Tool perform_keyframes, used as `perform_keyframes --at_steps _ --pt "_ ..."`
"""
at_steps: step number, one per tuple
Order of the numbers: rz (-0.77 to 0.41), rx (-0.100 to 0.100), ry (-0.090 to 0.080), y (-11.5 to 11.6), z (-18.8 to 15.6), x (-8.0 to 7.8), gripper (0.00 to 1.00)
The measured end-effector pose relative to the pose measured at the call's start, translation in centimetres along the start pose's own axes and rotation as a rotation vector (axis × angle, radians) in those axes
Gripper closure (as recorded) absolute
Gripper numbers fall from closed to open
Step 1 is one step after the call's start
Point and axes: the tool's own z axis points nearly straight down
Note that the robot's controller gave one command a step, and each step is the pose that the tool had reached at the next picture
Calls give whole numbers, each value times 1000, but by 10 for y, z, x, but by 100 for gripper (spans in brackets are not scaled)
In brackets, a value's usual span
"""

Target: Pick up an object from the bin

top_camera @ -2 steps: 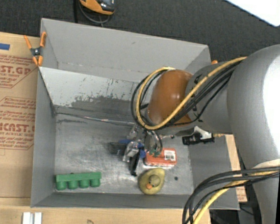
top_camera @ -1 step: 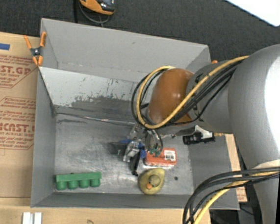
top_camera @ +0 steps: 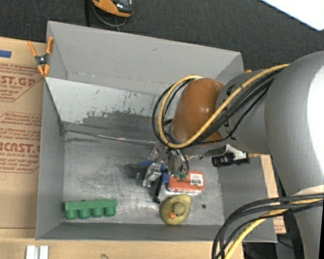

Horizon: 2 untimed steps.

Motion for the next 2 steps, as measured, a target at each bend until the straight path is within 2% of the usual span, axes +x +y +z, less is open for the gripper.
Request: perform_keyframes --at_steps 2 --pt "0 1 6 0 -19 2 100"
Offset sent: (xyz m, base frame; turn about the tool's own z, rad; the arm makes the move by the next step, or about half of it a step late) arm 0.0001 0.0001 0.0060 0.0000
